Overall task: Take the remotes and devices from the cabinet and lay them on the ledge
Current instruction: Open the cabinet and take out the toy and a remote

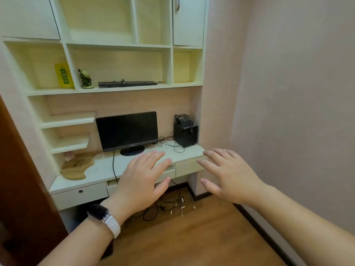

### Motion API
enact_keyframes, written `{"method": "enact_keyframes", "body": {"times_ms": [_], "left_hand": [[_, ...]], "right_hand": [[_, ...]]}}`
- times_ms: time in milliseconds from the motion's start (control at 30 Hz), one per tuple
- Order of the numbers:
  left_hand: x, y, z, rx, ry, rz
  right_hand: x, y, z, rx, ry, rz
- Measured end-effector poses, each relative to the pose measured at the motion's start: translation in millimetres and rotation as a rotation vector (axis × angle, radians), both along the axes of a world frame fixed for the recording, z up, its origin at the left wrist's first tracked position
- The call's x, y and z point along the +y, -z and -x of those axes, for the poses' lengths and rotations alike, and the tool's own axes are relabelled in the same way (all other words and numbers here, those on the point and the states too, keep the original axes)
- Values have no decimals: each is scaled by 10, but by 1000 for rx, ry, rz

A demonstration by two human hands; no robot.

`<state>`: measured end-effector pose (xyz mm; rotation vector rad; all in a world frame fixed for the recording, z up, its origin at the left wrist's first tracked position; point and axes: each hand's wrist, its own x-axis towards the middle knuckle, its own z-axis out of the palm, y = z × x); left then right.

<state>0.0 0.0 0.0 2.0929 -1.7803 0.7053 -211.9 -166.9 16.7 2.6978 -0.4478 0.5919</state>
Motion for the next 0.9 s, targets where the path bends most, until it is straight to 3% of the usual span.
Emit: {"method": "enact_keyframes", "body": {"times_ms": [367,667,900], "left_hand": [[-499,130,-1762,34,32,16],[-1212,172,-2198,52,90,30],[-2034,103,-2337,6,67,47]], "right_hand": [[-446,19,-1691,35,40,-31],[-1067,90,-2102,5,75,-58],[-2036,200,-2410,-42,19,-56]]}}
